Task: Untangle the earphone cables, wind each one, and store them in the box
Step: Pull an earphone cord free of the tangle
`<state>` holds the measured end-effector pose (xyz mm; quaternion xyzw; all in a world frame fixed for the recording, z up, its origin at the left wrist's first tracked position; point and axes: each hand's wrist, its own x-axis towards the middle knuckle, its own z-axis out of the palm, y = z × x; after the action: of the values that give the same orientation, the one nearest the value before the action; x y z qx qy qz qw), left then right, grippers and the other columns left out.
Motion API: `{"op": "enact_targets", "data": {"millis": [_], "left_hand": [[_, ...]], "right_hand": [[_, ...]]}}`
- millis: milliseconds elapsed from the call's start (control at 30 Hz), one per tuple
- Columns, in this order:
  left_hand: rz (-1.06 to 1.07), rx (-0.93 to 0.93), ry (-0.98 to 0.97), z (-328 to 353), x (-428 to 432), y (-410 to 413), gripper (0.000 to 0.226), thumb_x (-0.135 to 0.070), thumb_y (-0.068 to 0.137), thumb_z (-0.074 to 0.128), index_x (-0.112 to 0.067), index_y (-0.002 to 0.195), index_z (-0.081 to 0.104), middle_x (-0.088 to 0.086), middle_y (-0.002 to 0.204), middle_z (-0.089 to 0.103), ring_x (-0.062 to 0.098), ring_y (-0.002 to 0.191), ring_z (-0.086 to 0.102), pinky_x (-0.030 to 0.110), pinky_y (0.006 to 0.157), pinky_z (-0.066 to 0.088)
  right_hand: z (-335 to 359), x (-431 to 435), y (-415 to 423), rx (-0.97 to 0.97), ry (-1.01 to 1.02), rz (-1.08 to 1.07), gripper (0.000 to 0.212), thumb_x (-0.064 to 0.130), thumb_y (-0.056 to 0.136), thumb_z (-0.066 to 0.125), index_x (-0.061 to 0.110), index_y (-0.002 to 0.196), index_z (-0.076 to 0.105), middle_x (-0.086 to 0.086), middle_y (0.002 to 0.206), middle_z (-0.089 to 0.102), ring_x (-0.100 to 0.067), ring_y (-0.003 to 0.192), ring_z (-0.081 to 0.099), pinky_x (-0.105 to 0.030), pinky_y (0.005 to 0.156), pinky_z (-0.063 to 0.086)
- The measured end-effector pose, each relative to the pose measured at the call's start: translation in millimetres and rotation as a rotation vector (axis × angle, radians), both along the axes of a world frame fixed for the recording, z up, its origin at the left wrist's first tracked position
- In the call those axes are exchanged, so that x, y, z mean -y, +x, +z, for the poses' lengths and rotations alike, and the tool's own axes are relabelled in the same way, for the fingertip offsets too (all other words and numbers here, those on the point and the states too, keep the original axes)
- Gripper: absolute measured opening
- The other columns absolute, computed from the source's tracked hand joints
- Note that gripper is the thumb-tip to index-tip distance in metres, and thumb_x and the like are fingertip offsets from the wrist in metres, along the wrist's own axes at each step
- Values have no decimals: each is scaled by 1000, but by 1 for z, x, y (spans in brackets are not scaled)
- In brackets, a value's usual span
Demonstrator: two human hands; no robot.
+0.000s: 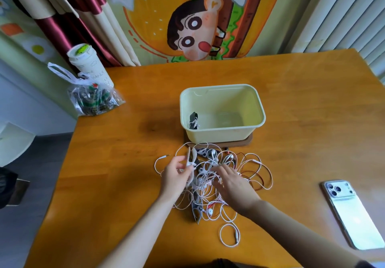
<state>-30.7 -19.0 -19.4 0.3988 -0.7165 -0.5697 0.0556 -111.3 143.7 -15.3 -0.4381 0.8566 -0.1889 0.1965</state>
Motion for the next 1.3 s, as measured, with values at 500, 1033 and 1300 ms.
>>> {"op": "enact_targets", "data": {"millis": [500, 1033, 1300], "left_hand": [[-166, 308, -616, -31, 26, 53, 31, -19, 94, 56, -13, 124, 58, 7, 125, 52, 26, 118, 48, 32, 96, 40], [-275, -258, -315, 67, -2, -1, 20, -15, 96, 53, -11, 84, 69, -21, 53, 54, -3, 48, 45, 12, 49, 29], [-69, -373, -593, 88, 21, -6, 17, -18, 96, 54, -17, 89, 70, -14, 64, 58, 1, 50, 48, 13, 45, 31]], "right_hand": [[-19, 18, -12, -138, -38, -154, 24, 26, 98, 47, 15, 105, 68, 0, 110, 64, -21, 100, 57, -32, 75, 52], [51, -5, -50, 112, -312, -456, 18, 30, 88, 64, 18, 75, 65, 11, 44, 46, -4, 44, 44, -17, 46, 31], [63, -10, -66, 170, -195, -427, 24, 35, 89, 61, 18, 72, 64, 5, 58, 59, -4, 51, 50, -17, 54, 41]]}}
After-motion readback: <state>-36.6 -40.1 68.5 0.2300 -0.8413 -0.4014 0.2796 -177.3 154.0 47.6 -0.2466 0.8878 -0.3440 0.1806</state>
